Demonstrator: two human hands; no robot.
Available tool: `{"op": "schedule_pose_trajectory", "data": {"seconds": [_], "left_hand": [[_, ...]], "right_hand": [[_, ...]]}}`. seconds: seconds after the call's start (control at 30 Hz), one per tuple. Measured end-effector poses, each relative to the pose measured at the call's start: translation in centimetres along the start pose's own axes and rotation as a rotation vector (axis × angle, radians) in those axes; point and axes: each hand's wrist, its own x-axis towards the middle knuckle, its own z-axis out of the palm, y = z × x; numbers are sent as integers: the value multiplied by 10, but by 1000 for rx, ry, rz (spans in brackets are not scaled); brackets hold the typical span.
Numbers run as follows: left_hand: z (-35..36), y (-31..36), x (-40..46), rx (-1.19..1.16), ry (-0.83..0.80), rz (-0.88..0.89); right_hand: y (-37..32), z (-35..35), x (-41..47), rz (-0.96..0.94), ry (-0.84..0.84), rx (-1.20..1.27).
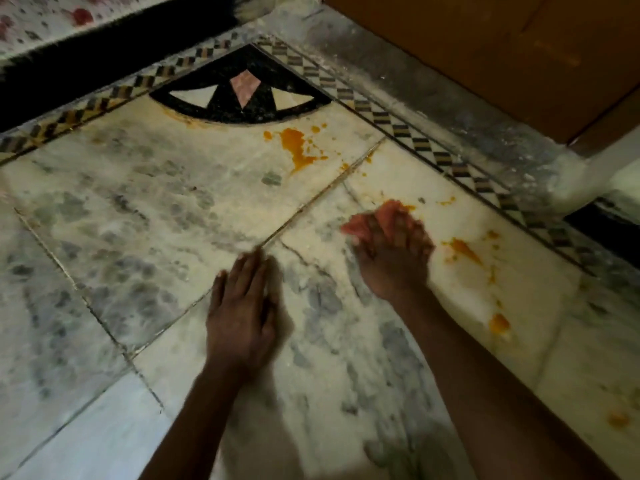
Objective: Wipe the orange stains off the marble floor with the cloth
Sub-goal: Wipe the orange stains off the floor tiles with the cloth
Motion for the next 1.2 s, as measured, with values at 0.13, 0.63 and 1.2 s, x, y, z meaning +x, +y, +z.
{"op": "schedule_pose_trajectory", "data": {"seconds": [0.13, 0.63, 1.2], "left_hand": [[16, 45, -9, -13, 28, -53], [34, 85, -33, -23, -22, -1], [58, 115, -18, -90, -54, 253]], "right_hand": [[22, 23, -92, -295, 143, -100], [113, 29, -194, -269, 141, -110], [172, 13, -191, 62, 195, -43]]}}
